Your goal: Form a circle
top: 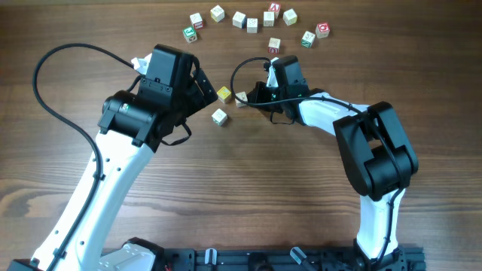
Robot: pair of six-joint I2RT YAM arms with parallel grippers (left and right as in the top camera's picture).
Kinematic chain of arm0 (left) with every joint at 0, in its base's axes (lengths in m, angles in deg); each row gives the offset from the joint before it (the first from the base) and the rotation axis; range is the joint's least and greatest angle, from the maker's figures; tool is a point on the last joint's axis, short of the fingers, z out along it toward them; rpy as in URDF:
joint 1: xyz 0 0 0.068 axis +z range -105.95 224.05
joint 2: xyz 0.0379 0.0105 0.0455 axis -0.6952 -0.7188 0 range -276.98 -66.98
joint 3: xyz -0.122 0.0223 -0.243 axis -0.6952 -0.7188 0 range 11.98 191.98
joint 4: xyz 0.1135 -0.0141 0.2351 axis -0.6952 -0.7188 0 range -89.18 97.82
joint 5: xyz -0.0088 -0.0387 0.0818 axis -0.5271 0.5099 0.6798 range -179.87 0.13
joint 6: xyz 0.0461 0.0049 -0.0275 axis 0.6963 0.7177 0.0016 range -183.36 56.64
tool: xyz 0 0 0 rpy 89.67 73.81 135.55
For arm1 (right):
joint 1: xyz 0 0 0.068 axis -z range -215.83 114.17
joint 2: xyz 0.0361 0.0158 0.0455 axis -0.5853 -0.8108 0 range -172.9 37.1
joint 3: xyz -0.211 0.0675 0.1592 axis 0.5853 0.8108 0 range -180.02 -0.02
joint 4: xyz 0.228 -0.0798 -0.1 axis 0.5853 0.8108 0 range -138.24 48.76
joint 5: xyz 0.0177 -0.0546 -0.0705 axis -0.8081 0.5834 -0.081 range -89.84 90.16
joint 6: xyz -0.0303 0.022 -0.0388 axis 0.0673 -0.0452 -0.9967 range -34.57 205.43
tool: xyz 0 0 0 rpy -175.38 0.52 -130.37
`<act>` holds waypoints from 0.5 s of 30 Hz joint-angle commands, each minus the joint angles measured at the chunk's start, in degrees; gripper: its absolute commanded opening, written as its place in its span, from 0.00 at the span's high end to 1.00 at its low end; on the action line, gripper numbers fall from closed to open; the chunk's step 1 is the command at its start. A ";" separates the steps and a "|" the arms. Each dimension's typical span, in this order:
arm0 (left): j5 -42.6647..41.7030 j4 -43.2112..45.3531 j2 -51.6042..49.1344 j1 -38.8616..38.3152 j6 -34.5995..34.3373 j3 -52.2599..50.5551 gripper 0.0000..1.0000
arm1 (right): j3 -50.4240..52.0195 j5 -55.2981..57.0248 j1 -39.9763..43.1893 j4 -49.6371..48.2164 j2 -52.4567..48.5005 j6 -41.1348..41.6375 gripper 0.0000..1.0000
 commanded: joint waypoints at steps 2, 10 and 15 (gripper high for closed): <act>-0.09 -0.04 -0.09 0.15 -0.55 -0.17 0.00 | -0.02 -1.36 -0.37 -0.79 -0.94 -0.42 0.96; -0.09 -0.04 -0.09 0.15 -0.55 -0.17 0.00 | -0.02 -1.27 -0.37 0.17 -0.94 3.04 0.96; -0.09 -0.04 -0.09 0.15 -0.55 -0.17 0.00 | -0.02 -1.36 -0.37 1.18 -0.94 8.41 0.96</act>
